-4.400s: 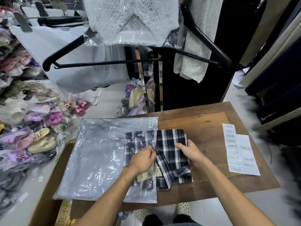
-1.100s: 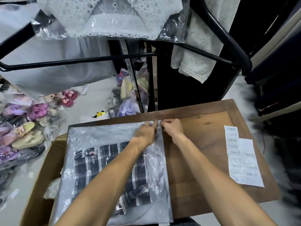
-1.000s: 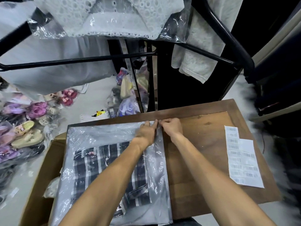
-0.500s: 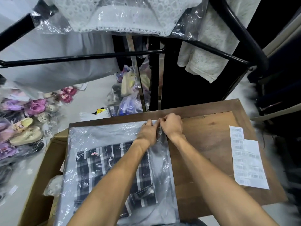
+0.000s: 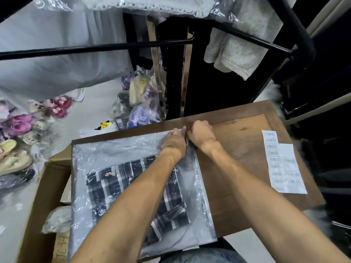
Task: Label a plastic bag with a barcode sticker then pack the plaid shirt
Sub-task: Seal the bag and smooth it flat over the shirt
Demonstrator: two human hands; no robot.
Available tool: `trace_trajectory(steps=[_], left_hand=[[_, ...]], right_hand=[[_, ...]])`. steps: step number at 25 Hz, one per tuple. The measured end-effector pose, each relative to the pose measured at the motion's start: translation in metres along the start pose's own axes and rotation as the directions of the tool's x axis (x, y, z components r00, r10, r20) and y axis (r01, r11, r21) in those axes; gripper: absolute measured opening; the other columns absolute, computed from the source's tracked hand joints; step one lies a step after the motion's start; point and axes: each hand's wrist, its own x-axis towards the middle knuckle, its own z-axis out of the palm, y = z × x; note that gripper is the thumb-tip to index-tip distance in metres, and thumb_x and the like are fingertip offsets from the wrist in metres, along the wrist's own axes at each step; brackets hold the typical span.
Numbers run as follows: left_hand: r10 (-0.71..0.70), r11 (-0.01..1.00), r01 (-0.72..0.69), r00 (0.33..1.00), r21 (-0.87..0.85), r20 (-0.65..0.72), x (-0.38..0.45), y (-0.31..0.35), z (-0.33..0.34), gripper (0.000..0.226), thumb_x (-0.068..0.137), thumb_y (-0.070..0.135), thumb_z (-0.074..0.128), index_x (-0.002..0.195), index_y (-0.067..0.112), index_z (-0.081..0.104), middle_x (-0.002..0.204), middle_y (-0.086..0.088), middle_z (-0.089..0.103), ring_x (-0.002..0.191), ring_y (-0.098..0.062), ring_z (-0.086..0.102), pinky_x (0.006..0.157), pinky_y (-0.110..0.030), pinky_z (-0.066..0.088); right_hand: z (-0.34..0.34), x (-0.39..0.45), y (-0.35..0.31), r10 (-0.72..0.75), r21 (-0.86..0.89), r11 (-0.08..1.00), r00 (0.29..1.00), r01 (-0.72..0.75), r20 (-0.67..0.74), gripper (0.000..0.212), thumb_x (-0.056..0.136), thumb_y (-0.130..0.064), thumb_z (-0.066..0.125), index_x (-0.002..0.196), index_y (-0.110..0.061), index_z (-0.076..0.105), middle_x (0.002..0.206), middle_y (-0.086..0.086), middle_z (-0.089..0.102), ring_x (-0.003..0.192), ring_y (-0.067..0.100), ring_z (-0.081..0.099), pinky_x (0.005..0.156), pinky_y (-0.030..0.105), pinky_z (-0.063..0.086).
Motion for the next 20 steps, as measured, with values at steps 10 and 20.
trace_trajectory(steps=[10, 20], left_hand=[[0.065, 0.998, -0.065, 0.997, -0.016, 0.031, -0.009, 0.005, -0.003, 0.092, 0.093, -0.016, 0.037, 0.162, 0.025, -0.008, 0.169, -0.012, -0.003, 0.155, -0.041, 0.011, 0.122, -0.051, 0.03], [0.082, 0.991, -0.079, 0.996, -0.109, 0.024, -0.01, -0.005, 0.001, 0.08, 0.103, 0.01, 0.044, 0.161, 0.031, -0.006, 0.164, -0.01, 0.008, 0.15, -0.038, 0.021, 0.119, -0.048, 0.034]], right_hand=[[0.014, -0.05, 0.016, 0.055, 0.052, 0.997, 0.996, -0.058, 0.067, 0.031, 0.096, -0.026, 0.058, 0.1, 0.001, 0.071, 0.102, 0.027, 0.072, 0.098, 0.046, 0.068, 0.08, 0.042, 0.054], [0.051, -0.112, 0.041, -0.062, -0.003, 0.998, 0.997, 0.062, -0.045, 0.027, 0.102, -0.021, 0.049, 0.112, 0.0, 0.063, 0.114, 0.018, 0.066, 0.107, 0.036, 0.062, 0.093, 0.043, 0.048]])
